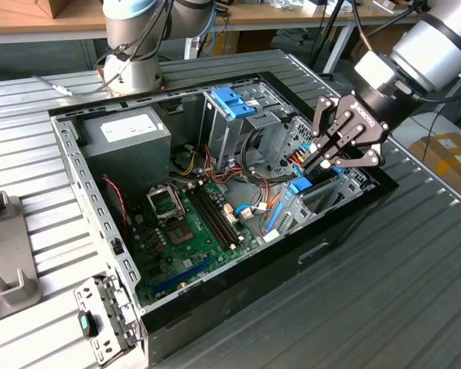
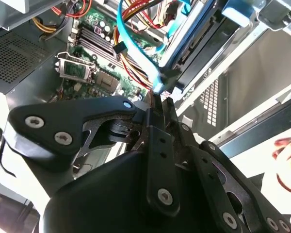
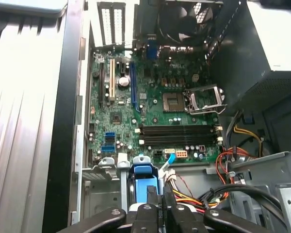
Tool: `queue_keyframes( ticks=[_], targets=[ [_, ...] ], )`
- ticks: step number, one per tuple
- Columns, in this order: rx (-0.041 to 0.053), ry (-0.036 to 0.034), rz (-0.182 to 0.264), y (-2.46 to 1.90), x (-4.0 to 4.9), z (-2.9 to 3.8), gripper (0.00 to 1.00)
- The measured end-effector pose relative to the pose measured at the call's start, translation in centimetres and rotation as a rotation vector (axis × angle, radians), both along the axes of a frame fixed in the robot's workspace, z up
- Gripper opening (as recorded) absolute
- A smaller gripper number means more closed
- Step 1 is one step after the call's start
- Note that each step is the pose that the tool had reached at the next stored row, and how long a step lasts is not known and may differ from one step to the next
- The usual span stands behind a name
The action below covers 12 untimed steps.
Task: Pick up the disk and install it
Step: 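Insert the first disk wire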
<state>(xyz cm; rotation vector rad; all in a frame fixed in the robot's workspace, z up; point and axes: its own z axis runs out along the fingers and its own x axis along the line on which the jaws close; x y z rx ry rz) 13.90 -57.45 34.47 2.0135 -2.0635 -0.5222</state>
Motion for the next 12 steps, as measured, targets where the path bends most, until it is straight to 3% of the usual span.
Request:
queue_keyframes(
  ticks=[8, 10, 12],
  targets=[
    [0.0, 0.0042, 0.0, 0.0, 1.42, -0.42, 0.17],
    [0.0, 0.0148, 0.0, 0.0, 4.27, -0.87, 0.17],
    [-0.0002, 0.0188, 0.0, -0.02, 4.37, -1.42, 0.17]
  ],
)
